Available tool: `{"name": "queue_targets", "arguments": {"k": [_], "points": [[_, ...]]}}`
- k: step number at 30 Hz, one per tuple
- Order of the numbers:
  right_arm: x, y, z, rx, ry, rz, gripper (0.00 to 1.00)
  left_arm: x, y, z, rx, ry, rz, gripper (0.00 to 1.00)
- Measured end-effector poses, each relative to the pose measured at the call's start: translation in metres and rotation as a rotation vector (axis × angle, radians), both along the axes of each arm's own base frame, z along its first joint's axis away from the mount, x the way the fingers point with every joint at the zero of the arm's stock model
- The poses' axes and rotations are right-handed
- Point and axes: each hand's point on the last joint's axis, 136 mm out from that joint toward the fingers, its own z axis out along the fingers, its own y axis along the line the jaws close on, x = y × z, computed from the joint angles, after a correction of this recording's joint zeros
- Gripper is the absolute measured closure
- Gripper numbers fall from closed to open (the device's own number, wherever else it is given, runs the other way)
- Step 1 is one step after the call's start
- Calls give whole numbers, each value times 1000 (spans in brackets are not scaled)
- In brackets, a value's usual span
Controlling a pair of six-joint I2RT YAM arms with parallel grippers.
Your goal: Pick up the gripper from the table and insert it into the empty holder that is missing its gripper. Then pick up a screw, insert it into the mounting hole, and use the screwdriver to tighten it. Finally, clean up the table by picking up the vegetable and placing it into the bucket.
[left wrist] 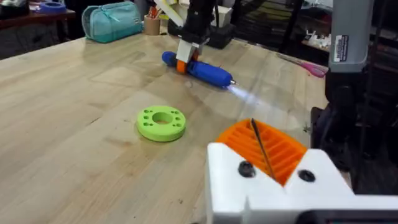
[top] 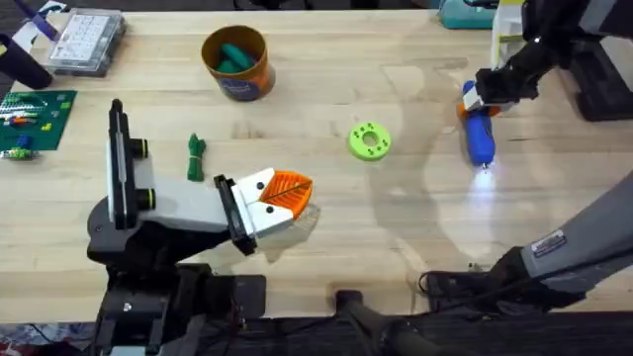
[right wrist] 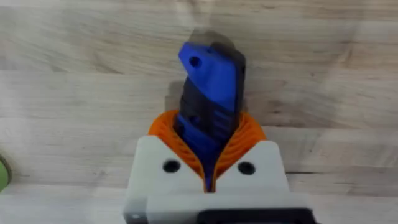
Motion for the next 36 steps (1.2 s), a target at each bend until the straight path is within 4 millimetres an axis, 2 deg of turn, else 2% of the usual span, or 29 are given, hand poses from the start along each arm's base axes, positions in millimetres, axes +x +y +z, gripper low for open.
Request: {"name": "queue_targets", "arguments": {"k": [12, 15, 17, 19, 24, 27, 29, 36], "points": [[-1, 2, 2, 11, -1, -37, 974, 0, 0, 0, 0, 0, 0, 995], [0, 5, 13, 18, -17, -60, 974, 0, 0, 0, 0, 0, 0, 995], [3, 5, 32, 16, -58, -75, 974, 0, 0, 0, 0, 0, 0, 995], [12, 5, 61, 10, -133, -89, 974, 0, 0, 0, 0, 0, 0, 995], [35, 4, 153, -11, -388, -122, 974, 0, 0, 0, 0, 0, 0, 995], [41, 6, 197, -17, -504, -122, 974, 0, 0, 0, 0, 0, 0, 995], [45, 9, 221, -9, -566, -115, 974, 0, 0, 0, 0, 0, 0, 995], [62, 31, 280, 108, -716, -61, 974, 0, 0, 0, 0, 0, 0, 995]]}}
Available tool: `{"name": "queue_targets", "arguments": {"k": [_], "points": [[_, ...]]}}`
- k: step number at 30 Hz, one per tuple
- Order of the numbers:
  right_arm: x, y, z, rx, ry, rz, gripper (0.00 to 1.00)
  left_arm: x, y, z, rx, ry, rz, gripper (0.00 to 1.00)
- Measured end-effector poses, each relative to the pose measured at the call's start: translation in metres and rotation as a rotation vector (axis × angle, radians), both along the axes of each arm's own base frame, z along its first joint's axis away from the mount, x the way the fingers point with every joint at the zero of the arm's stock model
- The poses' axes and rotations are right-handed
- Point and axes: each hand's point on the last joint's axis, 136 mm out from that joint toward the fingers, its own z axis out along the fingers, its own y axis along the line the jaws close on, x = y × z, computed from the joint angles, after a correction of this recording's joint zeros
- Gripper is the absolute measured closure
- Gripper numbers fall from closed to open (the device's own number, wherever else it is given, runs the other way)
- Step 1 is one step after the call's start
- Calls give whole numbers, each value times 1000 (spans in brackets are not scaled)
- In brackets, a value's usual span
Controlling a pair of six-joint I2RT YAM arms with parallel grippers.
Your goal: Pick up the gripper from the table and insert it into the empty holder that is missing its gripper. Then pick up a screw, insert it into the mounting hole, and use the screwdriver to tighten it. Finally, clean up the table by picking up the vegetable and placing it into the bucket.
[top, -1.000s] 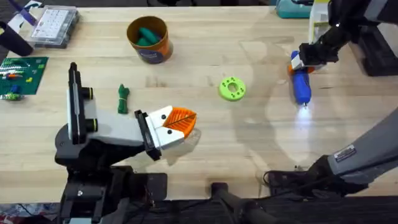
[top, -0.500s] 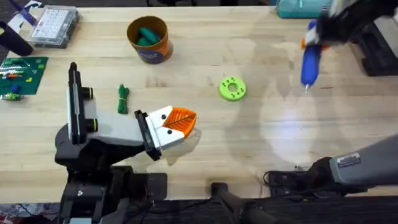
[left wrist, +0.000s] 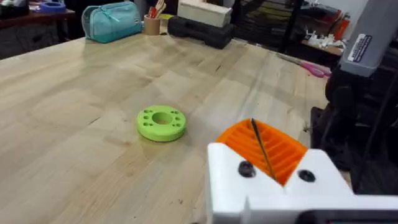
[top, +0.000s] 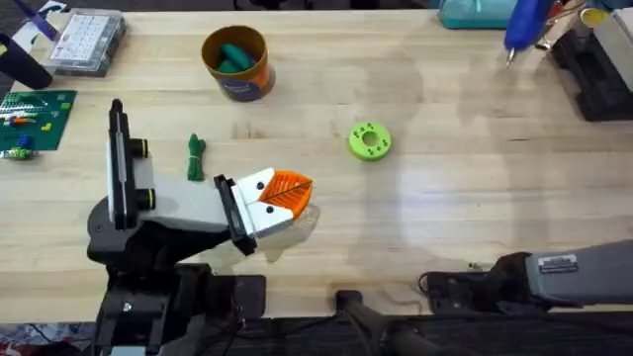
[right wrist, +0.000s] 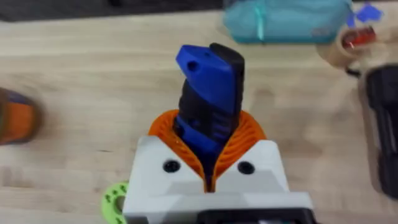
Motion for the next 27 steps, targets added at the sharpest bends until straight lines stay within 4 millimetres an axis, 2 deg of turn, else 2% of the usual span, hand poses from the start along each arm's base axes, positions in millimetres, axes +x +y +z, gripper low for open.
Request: {"name": "queue_targets", "arguments": {"k": [6, 8, 16, 22, 27], "points": [[14, 37, 81, 138, -228, 123, 974, 0, 0, 0, 0, 0, 0, 995], [13, 50, 99, 182, -279, 172, 974, 0, 0, 0, 0, 0, 0, 995], [5, 118, 139, 304, -398, 423, 974, 0, 0, 0, 0, 0, 0, 995], [-16, 198, 172, 353, -510, 673, 974, 0, 0, 0, 0, 3, 0, 995], [-45, 258, 183, 373, -556, 858, 974, -1, 0, 0, 0, 5, -3, 995]]}}
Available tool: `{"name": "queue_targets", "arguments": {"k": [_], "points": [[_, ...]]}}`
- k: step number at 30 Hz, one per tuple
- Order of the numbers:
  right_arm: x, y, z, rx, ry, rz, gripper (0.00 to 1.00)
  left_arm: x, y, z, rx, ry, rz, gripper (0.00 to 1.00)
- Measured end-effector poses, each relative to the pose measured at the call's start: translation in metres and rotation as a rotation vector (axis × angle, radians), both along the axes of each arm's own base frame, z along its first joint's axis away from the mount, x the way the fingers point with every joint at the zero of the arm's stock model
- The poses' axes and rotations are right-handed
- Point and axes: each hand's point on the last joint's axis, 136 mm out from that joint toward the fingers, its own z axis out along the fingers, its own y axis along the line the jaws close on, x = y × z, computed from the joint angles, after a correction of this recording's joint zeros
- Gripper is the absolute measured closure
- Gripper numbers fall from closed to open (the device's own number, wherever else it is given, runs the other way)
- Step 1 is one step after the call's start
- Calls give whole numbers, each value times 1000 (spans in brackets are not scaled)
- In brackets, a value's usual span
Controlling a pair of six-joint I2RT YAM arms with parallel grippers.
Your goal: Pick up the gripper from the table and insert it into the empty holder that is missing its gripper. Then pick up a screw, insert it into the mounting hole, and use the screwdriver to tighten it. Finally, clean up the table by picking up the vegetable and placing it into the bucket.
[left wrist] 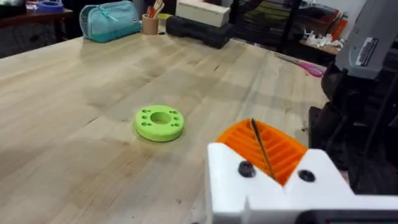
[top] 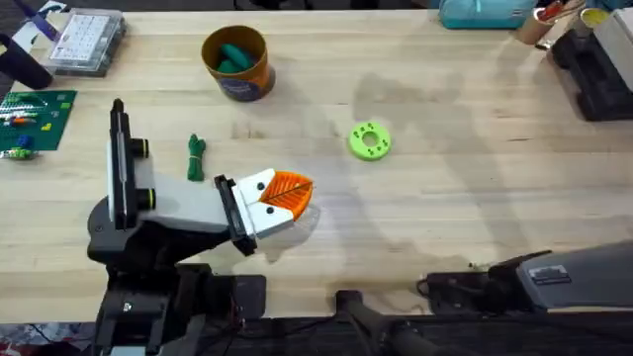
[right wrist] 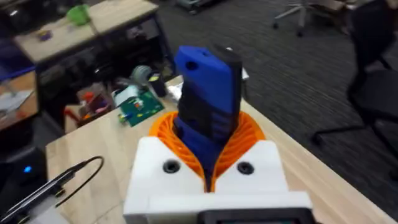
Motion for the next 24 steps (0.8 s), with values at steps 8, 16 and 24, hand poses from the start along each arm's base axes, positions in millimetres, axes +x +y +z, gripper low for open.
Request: {"name": "queue_targets", "arguments": {"k": [8, 16, 24], "points": [[-43, 64, 13, -1, -121, 199, 974, 0, 0, 0, 0, 0, -1, 995], [-57, 87, -5, 10, -155, 307, 974, 0, 0, 0, 0, 1, -1, 995], [-48, 97, -23, 55, -180, 325, 974, 0, 0, 0, 0, 1, -1, 995]]}}
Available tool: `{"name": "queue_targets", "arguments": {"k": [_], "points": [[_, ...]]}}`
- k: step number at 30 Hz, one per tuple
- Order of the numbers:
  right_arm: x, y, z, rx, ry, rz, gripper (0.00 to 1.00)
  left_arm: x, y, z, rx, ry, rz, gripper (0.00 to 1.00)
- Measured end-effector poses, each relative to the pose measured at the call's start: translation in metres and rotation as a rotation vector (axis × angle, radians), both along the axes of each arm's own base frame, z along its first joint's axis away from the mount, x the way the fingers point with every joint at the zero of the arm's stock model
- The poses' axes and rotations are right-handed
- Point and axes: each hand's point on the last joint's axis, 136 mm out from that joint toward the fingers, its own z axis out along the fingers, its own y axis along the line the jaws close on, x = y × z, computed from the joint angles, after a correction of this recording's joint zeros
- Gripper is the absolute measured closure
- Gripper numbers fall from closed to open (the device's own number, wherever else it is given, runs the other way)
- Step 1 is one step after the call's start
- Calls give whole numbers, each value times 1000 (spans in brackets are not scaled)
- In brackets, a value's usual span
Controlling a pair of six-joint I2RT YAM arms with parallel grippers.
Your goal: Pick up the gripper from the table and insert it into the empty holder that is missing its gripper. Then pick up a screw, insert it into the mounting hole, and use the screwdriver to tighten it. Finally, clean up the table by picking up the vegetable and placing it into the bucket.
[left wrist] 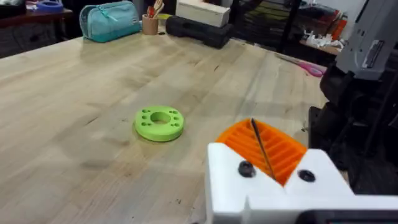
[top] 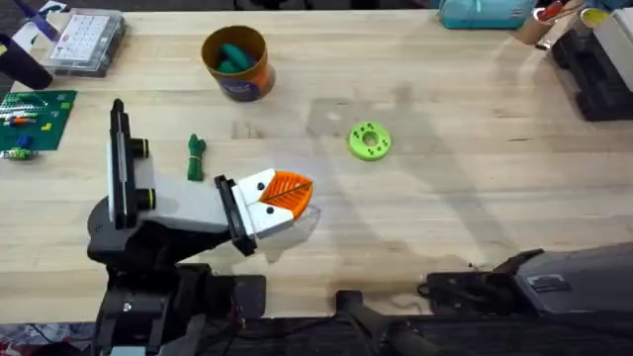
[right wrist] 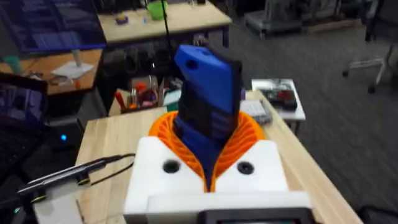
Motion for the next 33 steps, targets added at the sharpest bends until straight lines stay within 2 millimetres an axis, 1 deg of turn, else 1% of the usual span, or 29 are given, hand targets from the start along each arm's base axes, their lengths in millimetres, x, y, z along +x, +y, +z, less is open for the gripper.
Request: {"name": "queue_targets", "arguments": {"k": [4, 11, 16, 20, 28, 31, 33], "points": [[-1, 5, -8, 47, -18, 40, 974, 0, 0, 0, 0, 0, 0, 995], [-20, 10, -20, 56, -6, 170, 974, 0, 0, 0, 0, 1, 0, 995], [-31, 8, -23, 49, -8, 204, 974, 0, 0, 0, 0, 0, 0, 995], [-46, 0, -26, 45, -19, 205, 974, 0, 0, 0, 0, 0, 0, 995], [-86, -19, -22, 61, -91, 211, 974, 0, 0, 0, 0, 0, 0, 995], [-97, -22, -23, 71, -125, 220, 974, 0, 0, 0, 0, 0, 0, 995], [-101, -20, -24, 73, -131, 230, 974, 0, 0, 0, 0, 0, 0, 995]]}}
